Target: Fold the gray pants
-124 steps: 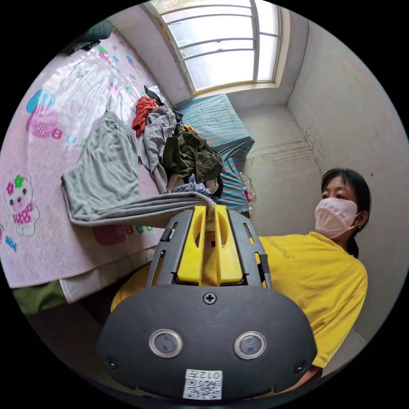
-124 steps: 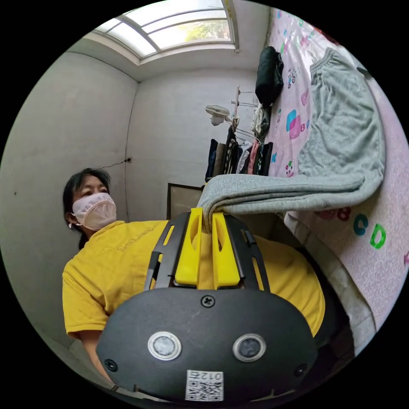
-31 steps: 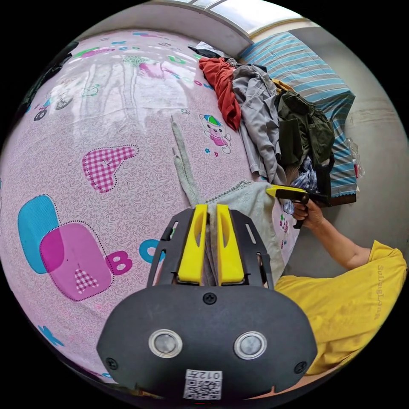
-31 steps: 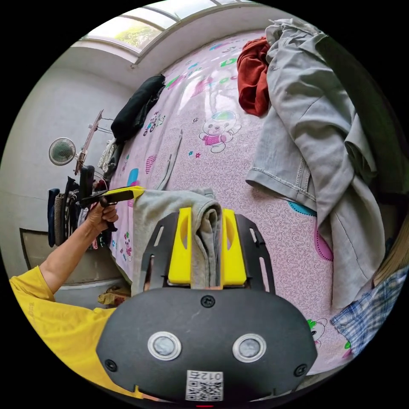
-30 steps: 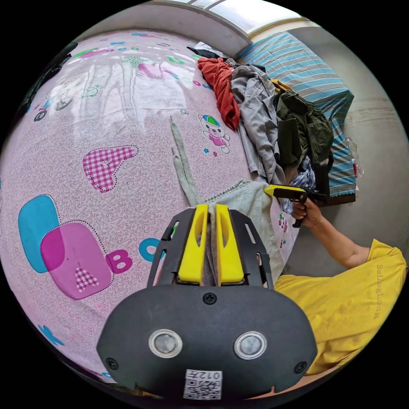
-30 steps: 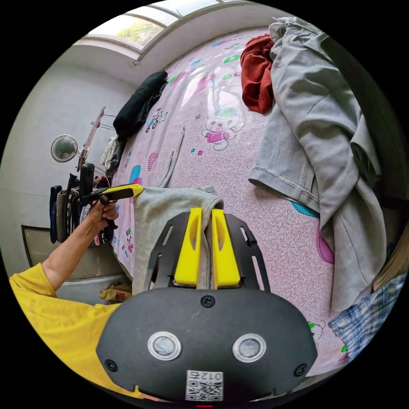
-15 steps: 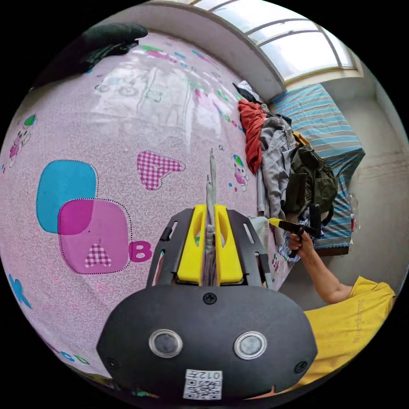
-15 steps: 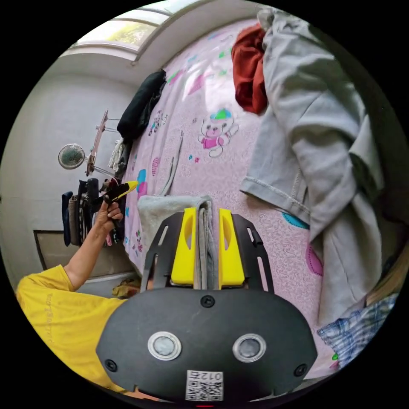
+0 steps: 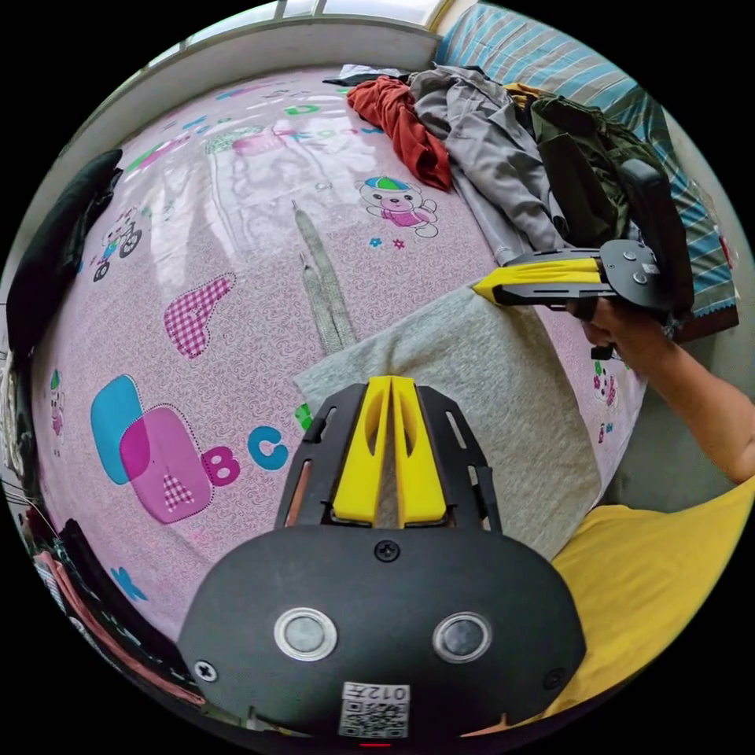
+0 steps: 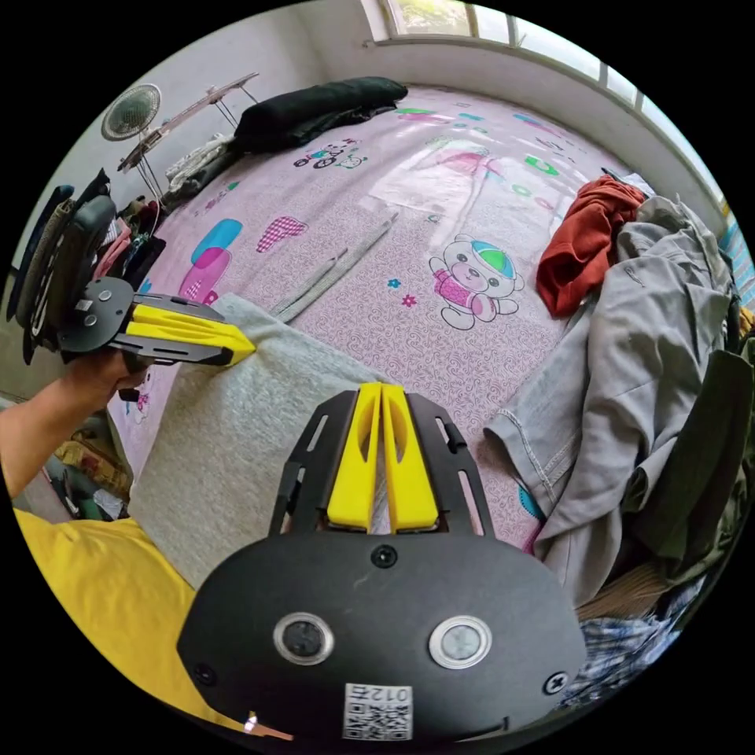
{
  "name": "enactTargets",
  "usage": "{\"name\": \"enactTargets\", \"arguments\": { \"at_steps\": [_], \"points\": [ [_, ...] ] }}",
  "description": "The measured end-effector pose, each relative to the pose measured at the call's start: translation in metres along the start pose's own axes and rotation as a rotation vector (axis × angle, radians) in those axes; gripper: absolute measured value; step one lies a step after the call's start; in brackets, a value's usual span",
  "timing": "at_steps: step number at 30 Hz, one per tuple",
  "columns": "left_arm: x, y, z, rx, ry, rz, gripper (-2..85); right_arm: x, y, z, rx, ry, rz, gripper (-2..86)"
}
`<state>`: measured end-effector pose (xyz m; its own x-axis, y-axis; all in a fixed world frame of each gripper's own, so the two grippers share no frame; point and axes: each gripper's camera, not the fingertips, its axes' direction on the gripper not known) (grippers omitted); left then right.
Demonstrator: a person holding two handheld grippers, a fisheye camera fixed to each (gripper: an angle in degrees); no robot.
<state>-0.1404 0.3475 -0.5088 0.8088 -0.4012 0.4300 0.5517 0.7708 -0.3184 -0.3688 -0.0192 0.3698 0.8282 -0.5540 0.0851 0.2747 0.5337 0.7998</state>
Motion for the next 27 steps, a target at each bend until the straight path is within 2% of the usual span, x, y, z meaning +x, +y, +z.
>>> {"name": "enactTargets", "arguments": {
  "at_steps": [3, 6, 9, 11, 14, 15, 20, 23, 27],
  "points": [
    [0.006, 0.001, -0.025, 0.035, 0.037, -0.016, 0.1, 0.008, 0.006, -0.004, 0.05, -0.082, 0.095, 0.1],
    [0.023, 0.003, -0.062, 0.112, -0.035, -0.034, 0.2, 0.036, 0.011, -0.012, 0.048, -0.319, 0.267, 0.2],
    [0.037, -0.007, -0.067, 0.078, -0.105, -0.039, 0.2, 0.006, 0.013, -0.035, 0.173, -0.249, 0.182, 0.3],
    [0.04, -0.015, -0.057, 0.037, -0.155, -0.049, 0.1, -0.037, 0.001, -0.027, 0.13, -0.213, 0.016, 0.2],
    [0.037, -0.022, -0.05, 0.038, -0.148, -0.065, 0.0, -0.073, -0.009, 0.006, 0.001, -0.066, -0.103, 0.0],
    [0.036, -0.024, -0.053, 0.046, -0.137, -0.062, 0.0, -0.075, -0.008, 0.009, 0.018, -0.058, -0.113, 0.0],
    [0.03, -0.029, -0.078, 0.065, -0.037, -0.052, 0.1, -0.041, -0.006, 0.003, 0.043, -0.277, 0.102, 0.0],
    [0.035, -0.022, -0.115, 0.1, -0.034, -0.109, 0.3, -0.031, 0.013, -0.025, 0.103, -0.182, 0.135, 0.0],
    [0.073, -0.01, -0.133, 0.06, -0.006, -0.002, 0.3, -0.033, 0.035, -0.026, 0.051, -0.159, 0.098, 0.0]
  ]
}}
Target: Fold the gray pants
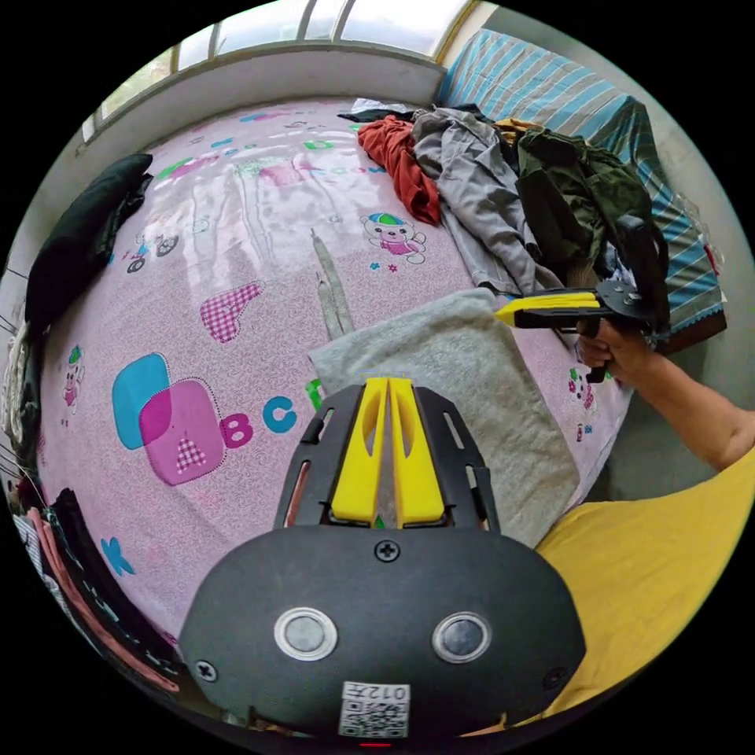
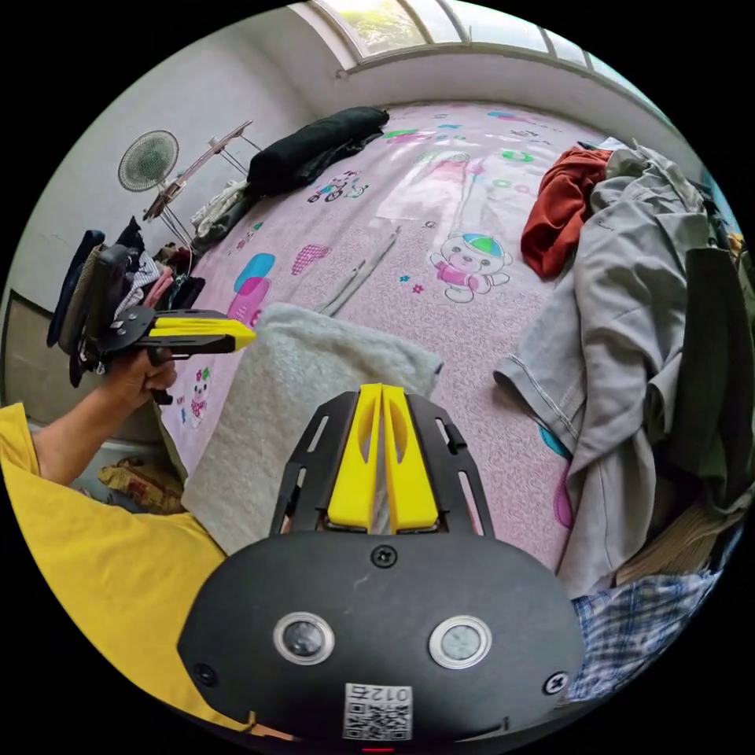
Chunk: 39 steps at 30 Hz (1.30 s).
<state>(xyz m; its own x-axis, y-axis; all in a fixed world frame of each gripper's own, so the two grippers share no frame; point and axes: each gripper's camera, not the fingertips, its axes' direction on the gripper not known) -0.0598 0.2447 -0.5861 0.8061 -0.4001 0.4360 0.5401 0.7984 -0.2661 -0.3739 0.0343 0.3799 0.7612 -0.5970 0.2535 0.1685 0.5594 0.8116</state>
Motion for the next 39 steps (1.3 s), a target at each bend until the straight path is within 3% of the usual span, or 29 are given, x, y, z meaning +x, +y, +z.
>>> {"name": "enactTargets", "arguments": {
  "at_steps": [3, 8, 12, 15, 17, 19, 25, 30, 36, 39],
  "points": [
    [0.013, 0.002, 0.023, -0.115, -0.081, 0.041, 0.3, 0.005, 0.007, 0.028, -0.095, 0.037, 0.011, 0.0],
    [0.0, 0.003, -0.008, -0.047, 0.017, -0.13, 0.4, -0.013, 0.013, 0.017, -0.042, 0.086, 0.033, 0.0],
    [0.049, 0.02, -0.055, -0.063, -0.07, -0.003, 0.4, -0.053, 0.042, -0.001, -0.039, 0.038, -0.087, 0.0],
    [0.093, 0.045, -0.061, -0.123, 0.016, 0.066, 0.4, -0.086, 0.076, 0.01, -0.105, -0.052, -0.161, 0.0],
    [0.119, 0.059, -0.054, -0.191, 0.017, 0.114, 0.4, -0.103, 0.099, 0.032, -0.183, 0.046, -0.199, -0.1],
    [0.136, 0.075, -0.042, -0.255, -0.098, 0.109, 0.4, -0.105, 0.11, 0.046, -0.206, 0.124, -0.21, -0.1],
    [0.133, 0.081, -0.065, -0.194, -0.028, -0.017, 0.4, -0.1, 0.109, 0.05, -0.201, 0.051, -0.122, -0.1],
    [0.166, 0.097, -0.117, -0.164, -0.01, 0.002, 0.4, -0.127, 0.14, 0.028, -0.225, 0.042, -0.211, 0.0],
    [0.201, 0.14, -0.111, -0.303, -0.088, 0.03, 0.3, -0.135, 0.188, 0.049, -0.28, 0.069, -0.212, -0.1],
    [0.194, 0.154, -0.114, -0.252, -0.058, -0.018, 0.1, -0.131, 0.196, 0.058, -0.245, 0.046, -0.184, -0.1]
  ]
}}
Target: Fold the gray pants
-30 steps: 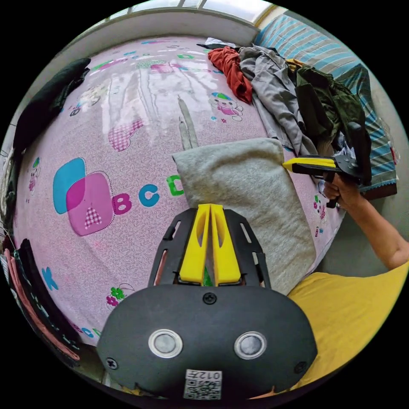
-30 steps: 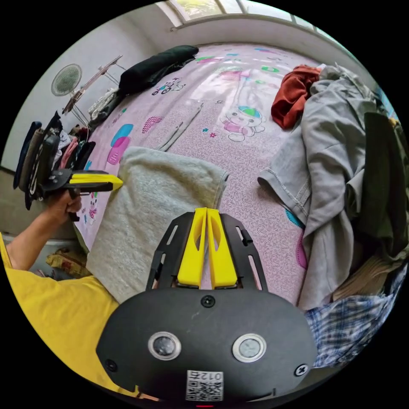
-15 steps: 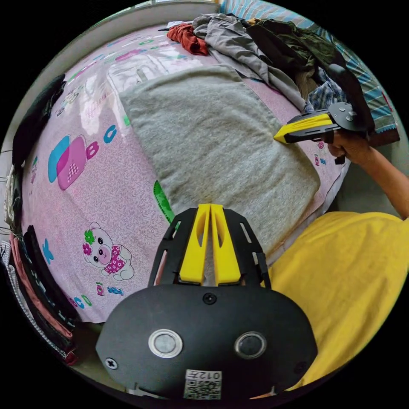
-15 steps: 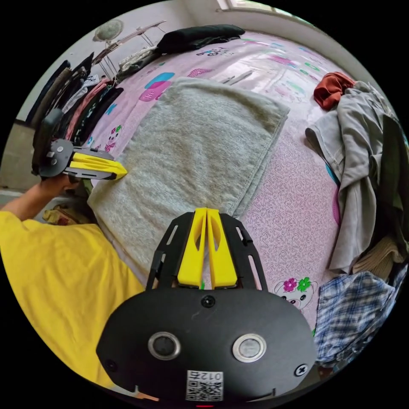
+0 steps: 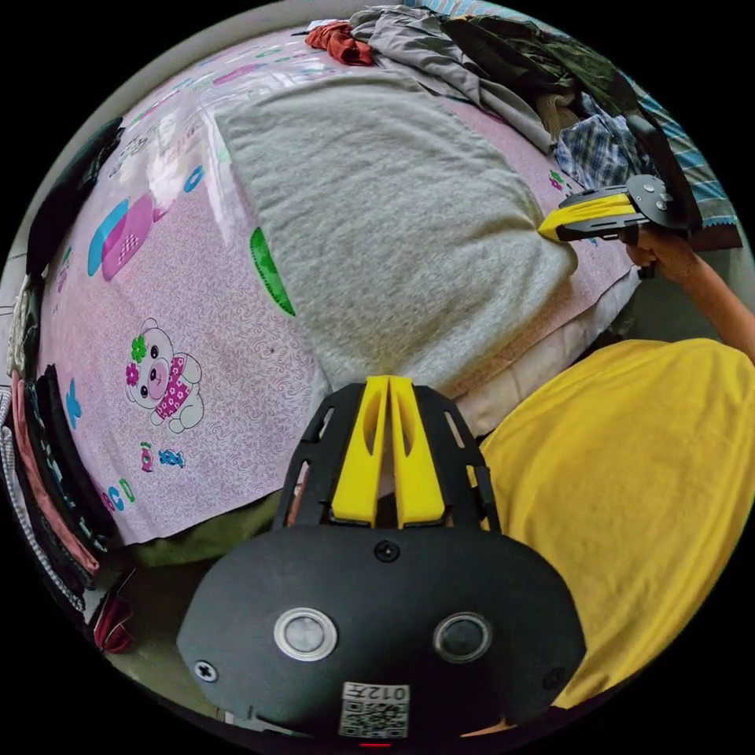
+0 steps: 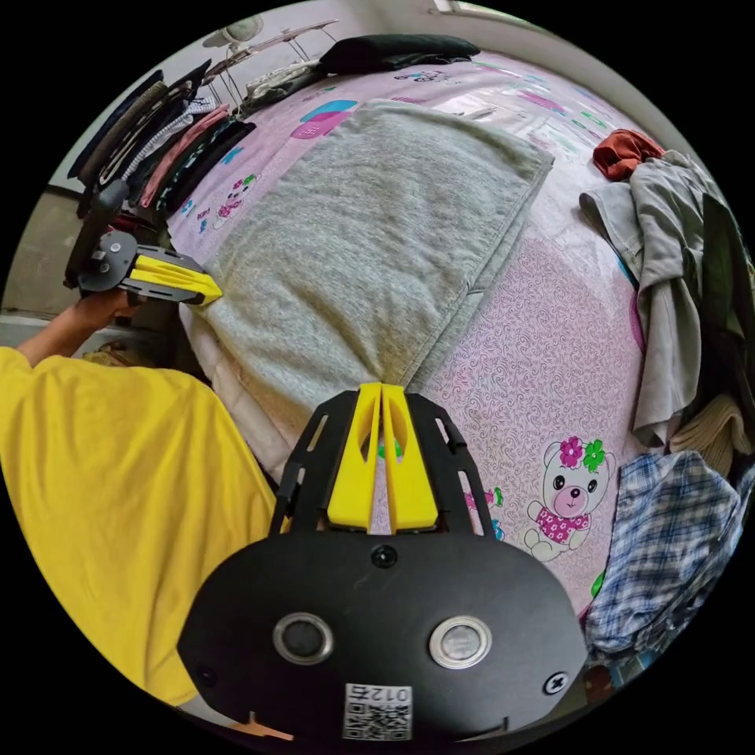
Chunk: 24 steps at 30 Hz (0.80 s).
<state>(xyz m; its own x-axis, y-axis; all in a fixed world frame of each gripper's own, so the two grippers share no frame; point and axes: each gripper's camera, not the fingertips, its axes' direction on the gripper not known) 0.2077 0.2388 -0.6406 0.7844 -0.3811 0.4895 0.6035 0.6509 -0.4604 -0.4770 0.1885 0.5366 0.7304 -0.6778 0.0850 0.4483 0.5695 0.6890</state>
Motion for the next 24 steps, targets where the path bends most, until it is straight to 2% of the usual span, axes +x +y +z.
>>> {"name": "enactTargets", "arguments": {
  "at_steps": [3, 5, 9, 11, 12, 18, 21, 24],
  "points": [
    [-0.011, 0.007, -0.016, 0.007, 0.09, -0.111, 0.1, -0.006, 0.004, -0.003, -0.007, 0.008, 0.011, -0.1],
    [-0.002, 0.016, -0.039, 0.053, 0.058, -0.123, 0.2, -0.026, 0.015, -0.013, 0.014, 0.075, -0.065, -0.1],
    [0.036, 0.026, -0.063, 0.06, 0.0, -0.012, 0.2, -0.057, 0.035, -0.016, 0.048, 0.067, -0.193, -0.1],
    [0.042, 0.026, -0.056, 0.01, -0.08, -0.02, 0.2, -0.062, 0.041, 0.006, -0.037, 0.134, -0.213, -0.1],
    [0.042, 0.028, -0.049, -0.026, -0.122, -0.039, 0.2, -0.062, 0.043, 0.011, -0.045, 0.132, -0.22, -0.1],
    [0.018, 0.052, -0.065, 0.016, 0.034, -0.12, 0.3, -0.049, 0.053, 0.019, -0.045, 0.066, -0.189, -0.1],
    [0.021, 0.074, -0.091, 0.057, -0.035, -0.14, 0.3, -0.06, 0.062, 0.007, -0.012, 0.089, -0.219, -0.1],
    [0.02, 0.091, -0.094, 0.047, -0.069, -0.144, 0.3, -0.078, 0.07, 0.003, 0.061, 0.025, -0.307, 0.0]
  ]
}}
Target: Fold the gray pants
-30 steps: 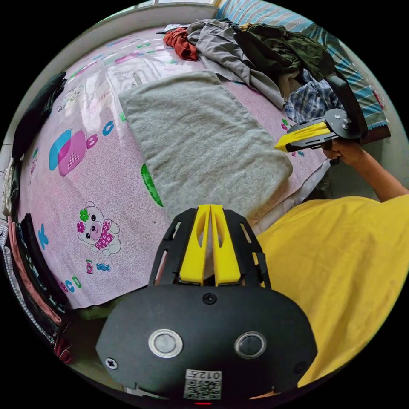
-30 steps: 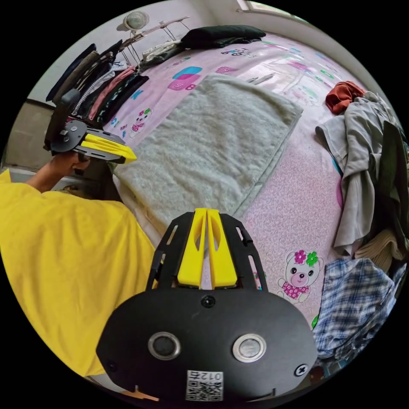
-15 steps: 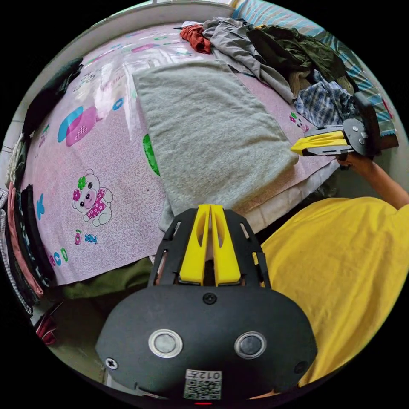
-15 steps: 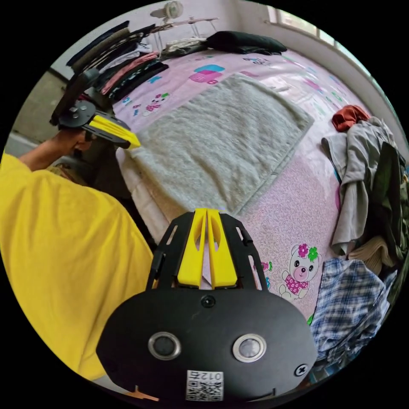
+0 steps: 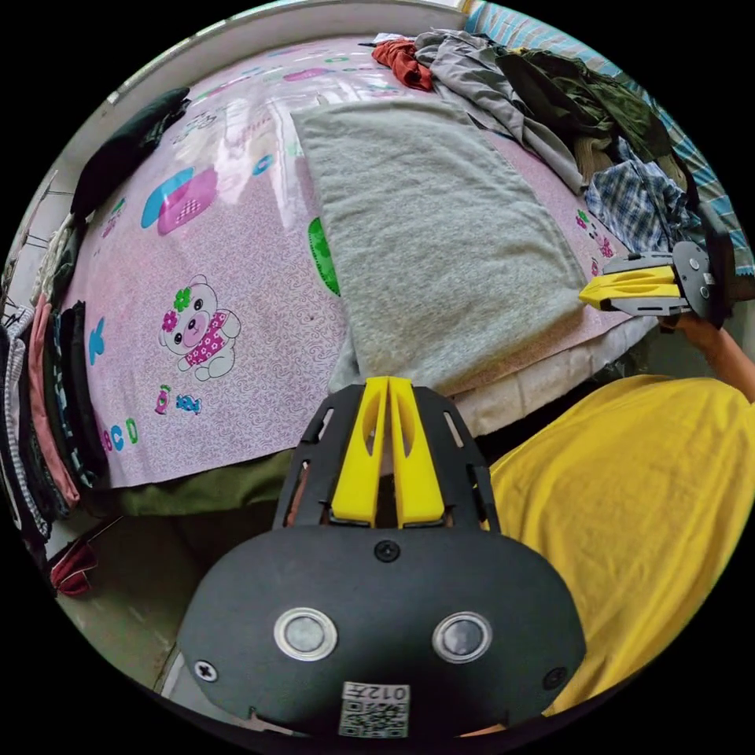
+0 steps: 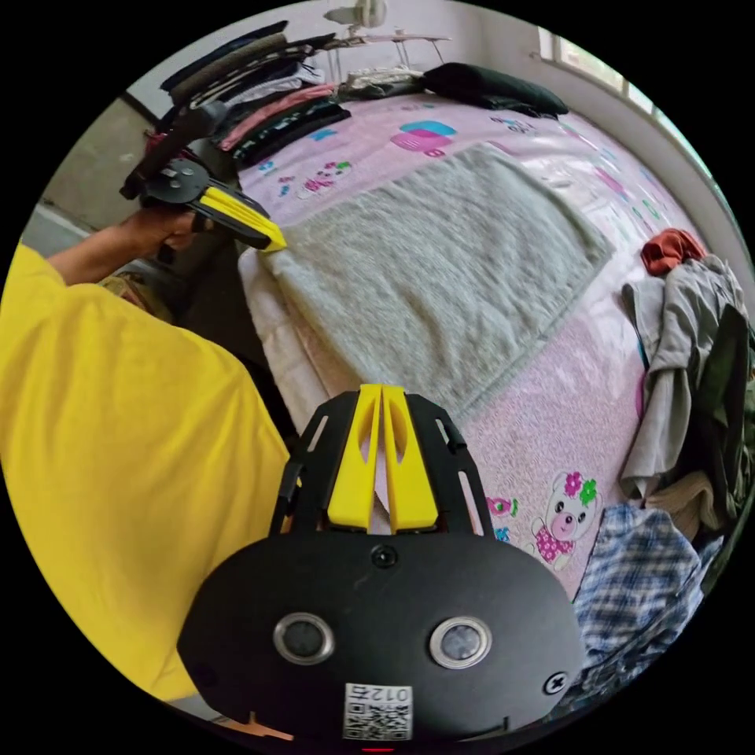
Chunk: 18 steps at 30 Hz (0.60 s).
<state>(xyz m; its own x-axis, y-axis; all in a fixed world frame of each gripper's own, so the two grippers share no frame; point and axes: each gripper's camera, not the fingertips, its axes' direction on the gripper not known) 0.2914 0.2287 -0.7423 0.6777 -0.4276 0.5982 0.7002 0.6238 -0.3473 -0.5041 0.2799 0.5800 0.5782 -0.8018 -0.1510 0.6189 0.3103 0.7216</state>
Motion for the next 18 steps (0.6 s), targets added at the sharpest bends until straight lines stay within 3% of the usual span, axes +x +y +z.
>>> {"name": "enactTargets", "arguments": {
  "at_steps": [5, 12, 18],
  "points": [
    [-0.022, 0.012, 0.009, -0.02, 0.083, -0.059, 0.3, -0.006, 0.0, 0.043, -0.111, 0.025, -0.041, 0.0],
    [-0.047, 0.046, -0.016, 0.002, 0.1, -0.079, 0.2, 0.02, 0.042, 0.017, -0.063, -0.002, 0.099, 0.1],
    [-0.086, 0.072, 0.008, -0.018, 0.256, -0.169, 0.1, 0.077, 0.115, -0.002, 0.024, -0.061, 0.454, 0.5]
  ]
}}
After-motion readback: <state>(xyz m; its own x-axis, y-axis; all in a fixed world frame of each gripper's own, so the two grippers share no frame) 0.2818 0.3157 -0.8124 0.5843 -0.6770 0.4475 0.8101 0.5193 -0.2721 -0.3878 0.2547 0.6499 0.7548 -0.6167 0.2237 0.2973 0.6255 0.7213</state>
